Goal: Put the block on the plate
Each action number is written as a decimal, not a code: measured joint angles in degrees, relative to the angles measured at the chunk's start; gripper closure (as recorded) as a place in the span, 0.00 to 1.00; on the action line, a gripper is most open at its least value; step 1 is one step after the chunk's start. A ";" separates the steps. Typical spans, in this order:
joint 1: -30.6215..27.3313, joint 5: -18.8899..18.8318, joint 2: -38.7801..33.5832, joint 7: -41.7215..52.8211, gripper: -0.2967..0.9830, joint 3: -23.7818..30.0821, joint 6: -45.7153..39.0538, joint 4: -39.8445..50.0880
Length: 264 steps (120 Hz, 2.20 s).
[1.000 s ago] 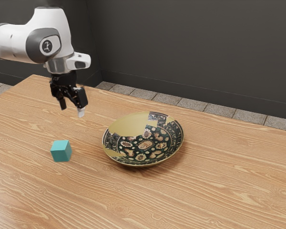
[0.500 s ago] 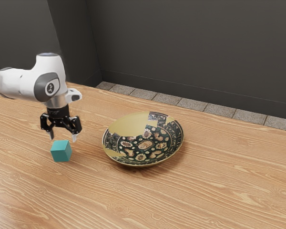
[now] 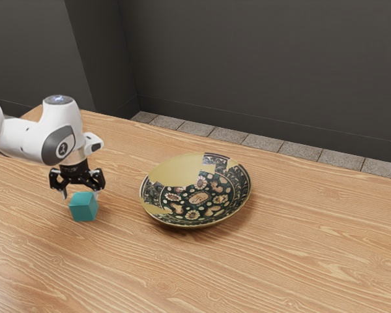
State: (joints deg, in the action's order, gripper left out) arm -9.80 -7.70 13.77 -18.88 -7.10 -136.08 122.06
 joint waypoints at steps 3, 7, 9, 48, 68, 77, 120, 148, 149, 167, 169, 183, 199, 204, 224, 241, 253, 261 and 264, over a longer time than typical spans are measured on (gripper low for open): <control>-0.02 0.03 0.21 -0.36 0.23 0.02 -0.29 0.08; -0.08 0.07 0.54 -0.83 0.23 0.04 -0.71 0.35; -0.12 0.09 0.72 -1.05 0.23 0.05 -0.91 0.50; -0.28 0.24 2.54 -4.35 0.33 0.15 -3.85 1.65; -0.55 1.06 2.54 -5.51 0.41 0.15 -4.40 1.88; -0.56 1.35 2.49 -5.98 0.43 0.15 -4.63 1.89; 1.58 1.76 -3.21 -7.72 0.47 1.71 -4.91 1.81; 9.60 1.73 -5.96 -8.46 0.47 3.95 -5.03 -3.02; 9.92 1.72 -5.88 -8.49 0.47 4.04 -5.04 -3.31; 16.01 1.77 2.99 -8.82 0.46 4.36 -5.06 -13.75; 16.44 1.77 4.18 -8.85 0.47 4.36 -5.07 -14.79; 17.93 2.39 10.37 -9.08 0.47 4.43 -5.15 -19.29; 18.61 3.32 12.56 -9.29 0.46 4.99 -5.18 -19.85; 18.65 3.51 13.05 -9.33 0.45 5.19 -5.18 -19.91; 17.89 3.88 13.18 -9.19 0.34 6.05 -5.17 -19.99; 16.95 3.73 7.77 -8.86 0.29 7.18 -3.48 -19.37; 16.85 3.67 3.23 -7.74 0.27 7.16 0.56 -17.80; 16.98 3.68 -0.60 -6.25 0.26 6.92 3.40 -15.28; 17.15 3.69 -1.87 -5.59 0.26 6.79 4.78 -14.81</control>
State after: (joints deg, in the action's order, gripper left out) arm 7.35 -4.01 11.89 -24.48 -0.31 -131.30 107.25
